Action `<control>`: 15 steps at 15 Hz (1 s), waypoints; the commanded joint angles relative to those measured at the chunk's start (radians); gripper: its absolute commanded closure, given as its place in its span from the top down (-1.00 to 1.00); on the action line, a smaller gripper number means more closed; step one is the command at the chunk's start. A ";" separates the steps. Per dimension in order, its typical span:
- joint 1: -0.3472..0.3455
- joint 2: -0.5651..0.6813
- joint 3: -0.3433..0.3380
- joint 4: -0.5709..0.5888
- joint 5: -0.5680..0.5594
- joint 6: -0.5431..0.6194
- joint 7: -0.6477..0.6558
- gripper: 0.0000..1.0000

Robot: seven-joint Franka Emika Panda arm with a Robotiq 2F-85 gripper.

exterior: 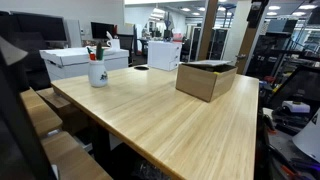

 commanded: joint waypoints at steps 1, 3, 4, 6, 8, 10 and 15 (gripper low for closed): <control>-0.010 0.000 0.007 0.003 0.005 -0.004 -0.006 1.00; -0.010 -0.005 0.005 -0.002 0.008 0.002 -0.007 1.00; -0.009 -0.005 0.004 -0.002 0.008 0.001 -0.009 1.00; -0.004 -0.006 -0.003 -0.004 0.012 -0.003 -0.023 1.00; -0.001 -0.010 -0.013 -0.006 0.017 -0.019 -0.033 1.00; -0.002 -0.022 -0.018 -0.017 0.021 -0.024 -0.030 1.00; -0.018 -0.084 -0.022 -0.092 0.031 -0.007 0.005 1.00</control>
